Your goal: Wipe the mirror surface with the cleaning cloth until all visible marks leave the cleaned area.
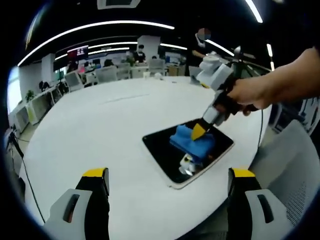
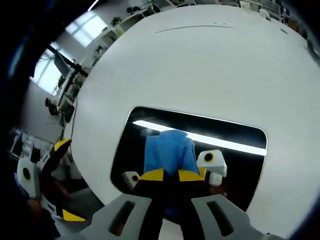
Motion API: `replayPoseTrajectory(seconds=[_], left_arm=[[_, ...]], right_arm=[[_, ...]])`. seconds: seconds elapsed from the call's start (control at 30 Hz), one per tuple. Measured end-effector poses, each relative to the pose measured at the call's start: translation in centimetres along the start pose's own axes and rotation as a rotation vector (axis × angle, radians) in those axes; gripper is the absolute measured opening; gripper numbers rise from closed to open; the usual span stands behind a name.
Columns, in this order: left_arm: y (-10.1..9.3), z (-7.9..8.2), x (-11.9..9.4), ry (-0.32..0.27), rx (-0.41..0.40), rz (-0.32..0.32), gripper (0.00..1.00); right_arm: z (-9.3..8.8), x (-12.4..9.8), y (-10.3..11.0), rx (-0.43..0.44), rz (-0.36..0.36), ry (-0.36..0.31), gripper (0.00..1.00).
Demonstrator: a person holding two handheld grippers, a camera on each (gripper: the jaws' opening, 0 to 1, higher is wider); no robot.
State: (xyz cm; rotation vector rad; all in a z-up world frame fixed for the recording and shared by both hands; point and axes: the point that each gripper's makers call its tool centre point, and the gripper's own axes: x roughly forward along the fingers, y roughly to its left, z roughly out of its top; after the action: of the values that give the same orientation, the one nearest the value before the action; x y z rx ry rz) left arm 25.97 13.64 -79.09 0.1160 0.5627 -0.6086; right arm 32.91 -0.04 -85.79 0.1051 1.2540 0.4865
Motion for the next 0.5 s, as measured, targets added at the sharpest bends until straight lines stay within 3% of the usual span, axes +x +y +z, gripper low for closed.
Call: replayPoseTrajectory(seconds=[0.5], left_arm=[[0.2,-0.2,-0.1,0.001,0.024,0.005,0.99]], right_arm=[[-1.1,-2.0,-4.4,0.034,-0.051,-0.007,0.02]])
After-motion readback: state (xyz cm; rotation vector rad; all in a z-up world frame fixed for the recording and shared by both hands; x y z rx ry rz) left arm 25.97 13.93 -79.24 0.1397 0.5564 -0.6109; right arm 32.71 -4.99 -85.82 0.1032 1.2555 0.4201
